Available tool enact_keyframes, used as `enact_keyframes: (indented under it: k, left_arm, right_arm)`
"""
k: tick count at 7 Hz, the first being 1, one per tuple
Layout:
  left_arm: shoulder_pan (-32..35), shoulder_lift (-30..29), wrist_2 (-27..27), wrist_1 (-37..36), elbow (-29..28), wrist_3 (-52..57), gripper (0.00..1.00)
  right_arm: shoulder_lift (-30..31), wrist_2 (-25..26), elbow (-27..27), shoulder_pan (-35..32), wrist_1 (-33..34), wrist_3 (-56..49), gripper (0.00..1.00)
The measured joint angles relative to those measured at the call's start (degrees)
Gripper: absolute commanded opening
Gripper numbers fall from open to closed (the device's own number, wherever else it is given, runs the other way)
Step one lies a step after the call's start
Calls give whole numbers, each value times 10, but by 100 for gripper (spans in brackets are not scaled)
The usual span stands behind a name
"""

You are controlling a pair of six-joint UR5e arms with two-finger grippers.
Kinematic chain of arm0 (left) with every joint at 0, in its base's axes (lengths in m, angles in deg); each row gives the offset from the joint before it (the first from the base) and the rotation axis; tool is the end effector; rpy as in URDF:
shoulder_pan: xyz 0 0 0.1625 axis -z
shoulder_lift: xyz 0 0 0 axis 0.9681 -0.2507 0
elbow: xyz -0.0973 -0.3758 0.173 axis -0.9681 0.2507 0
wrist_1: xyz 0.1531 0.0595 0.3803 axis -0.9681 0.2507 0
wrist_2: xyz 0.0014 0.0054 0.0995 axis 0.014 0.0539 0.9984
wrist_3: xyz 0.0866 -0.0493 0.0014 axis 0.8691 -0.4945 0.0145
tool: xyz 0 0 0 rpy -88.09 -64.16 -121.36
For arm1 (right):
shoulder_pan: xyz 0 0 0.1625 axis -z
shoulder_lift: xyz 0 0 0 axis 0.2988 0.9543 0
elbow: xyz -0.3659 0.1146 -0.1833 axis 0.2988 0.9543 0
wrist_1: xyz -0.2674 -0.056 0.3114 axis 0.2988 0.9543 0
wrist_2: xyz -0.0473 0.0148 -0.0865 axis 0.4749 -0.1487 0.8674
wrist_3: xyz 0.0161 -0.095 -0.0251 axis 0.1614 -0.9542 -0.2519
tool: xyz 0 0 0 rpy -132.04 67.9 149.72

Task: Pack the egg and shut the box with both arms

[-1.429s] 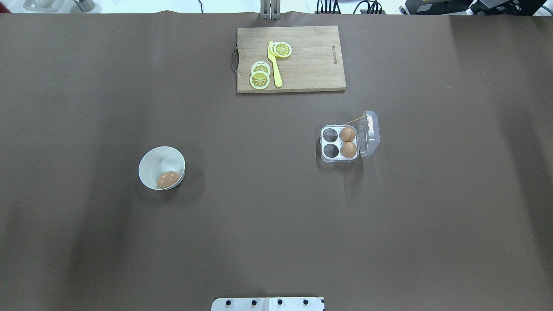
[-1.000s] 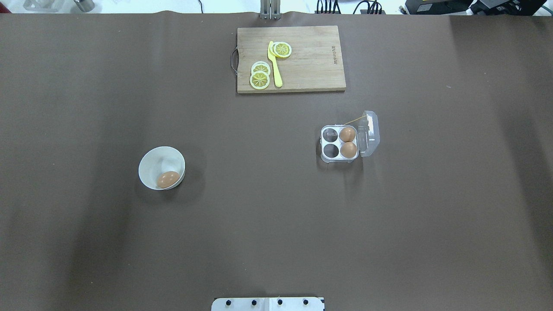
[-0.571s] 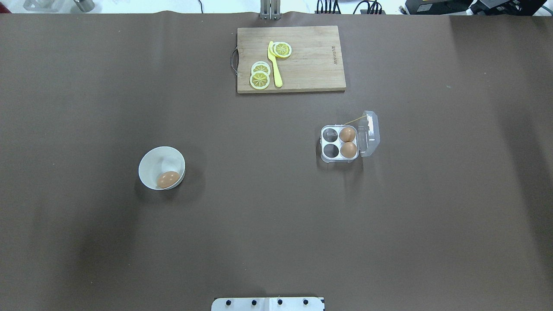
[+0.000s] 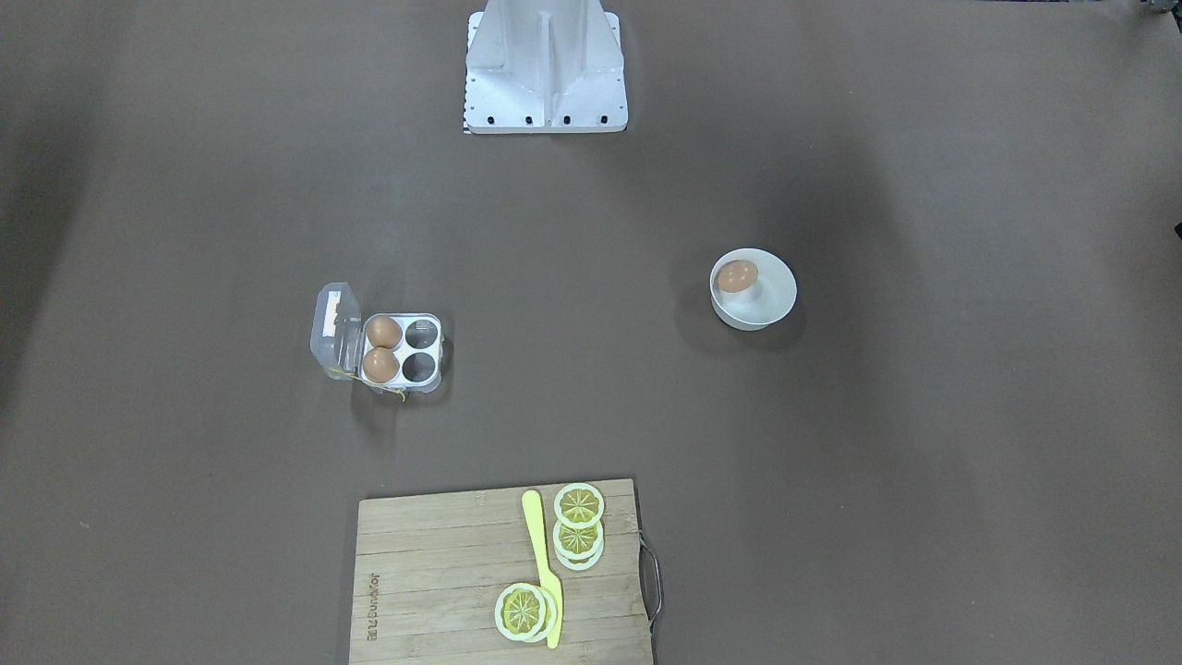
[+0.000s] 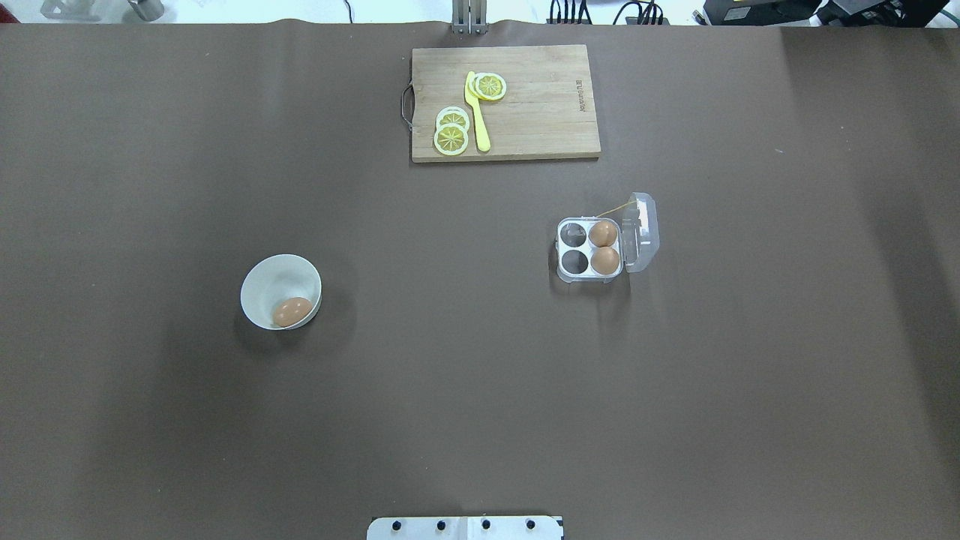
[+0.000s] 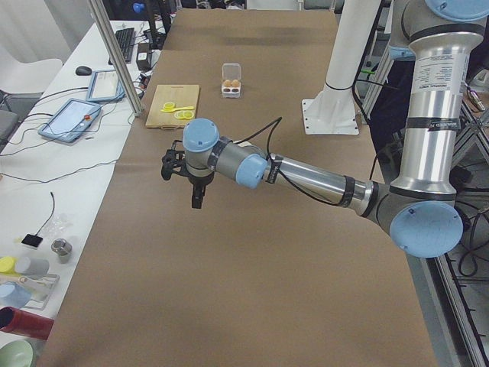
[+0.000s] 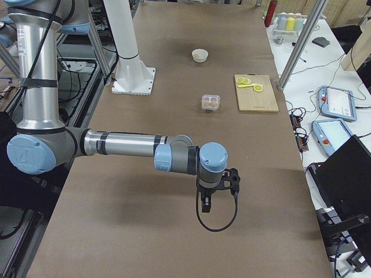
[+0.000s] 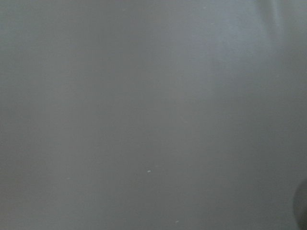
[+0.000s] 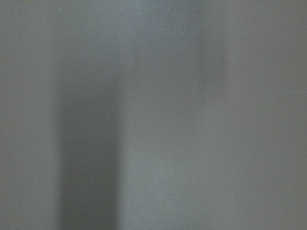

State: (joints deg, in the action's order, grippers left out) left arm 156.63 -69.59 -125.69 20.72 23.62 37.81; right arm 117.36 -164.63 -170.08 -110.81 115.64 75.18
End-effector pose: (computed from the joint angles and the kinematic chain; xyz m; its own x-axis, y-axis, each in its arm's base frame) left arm 0.0244 -0.5209 0.4801 0.5774 0.0625 -0.8141 0.0994 0.9843 0.1460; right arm 0.0922 -0.4703 0.6622 0.7159 -0.0157 0.6980 0.0062 0.9999 0.0161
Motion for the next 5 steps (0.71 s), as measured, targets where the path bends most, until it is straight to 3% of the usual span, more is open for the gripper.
enact_keyframes:
  k: [3, 5]
  left_arm:
    - [-76, -71, 5, 2, 2, -90, 98]
    - [-135, -114, 38, 2, 2, -129, 98]
  right_arm:
    - [0, -1, 0, -1, 1, 0, 100]
    - [1, -2, 0, -1, 1, 0, 100]
